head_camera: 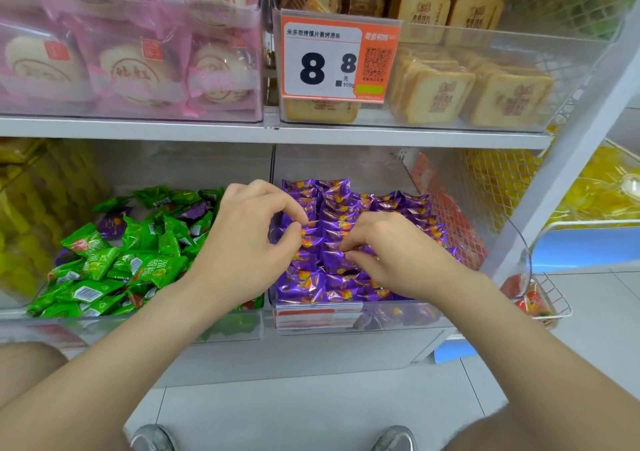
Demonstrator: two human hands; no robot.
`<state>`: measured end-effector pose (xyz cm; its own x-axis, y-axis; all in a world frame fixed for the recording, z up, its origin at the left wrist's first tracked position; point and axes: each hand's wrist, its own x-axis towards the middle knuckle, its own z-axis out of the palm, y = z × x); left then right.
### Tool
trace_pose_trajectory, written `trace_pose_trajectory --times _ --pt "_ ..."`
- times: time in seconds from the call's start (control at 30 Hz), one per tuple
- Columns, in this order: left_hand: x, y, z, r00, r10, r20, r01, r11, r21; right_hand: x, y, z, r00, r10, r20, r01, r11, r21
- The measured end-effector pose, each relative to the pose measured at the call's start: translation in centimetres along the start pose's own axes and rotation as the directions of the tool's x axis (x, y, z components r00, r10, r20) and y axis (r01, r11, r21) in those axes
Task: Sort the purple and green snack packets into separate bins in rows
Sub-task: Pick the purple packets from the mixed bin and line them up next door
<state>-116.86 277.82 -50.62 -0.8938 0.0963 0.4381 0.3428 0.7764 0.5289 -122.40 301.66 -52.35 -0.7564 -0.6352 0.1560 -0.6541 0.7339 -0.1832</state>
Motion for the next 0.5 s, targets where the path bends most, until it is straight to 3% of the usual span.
trace_pose_trajectory --times 0.37,0.5 --pt "-0.1 -0.6 -0.5 0.999 0.022 0.038 -0.023 0.999 0.023 -0.4 0.0 -0.2 0.994 0.090 0.055 -0.089 0.996 -0.022" --pt "-0.2 -0.7 -0.9 0.999 0.012 0.030 -0.012 1.000 -0.012 -0.4 -1.0 -0.8 0.991 0.126 -0.044 -0.124 0.991 0.049"
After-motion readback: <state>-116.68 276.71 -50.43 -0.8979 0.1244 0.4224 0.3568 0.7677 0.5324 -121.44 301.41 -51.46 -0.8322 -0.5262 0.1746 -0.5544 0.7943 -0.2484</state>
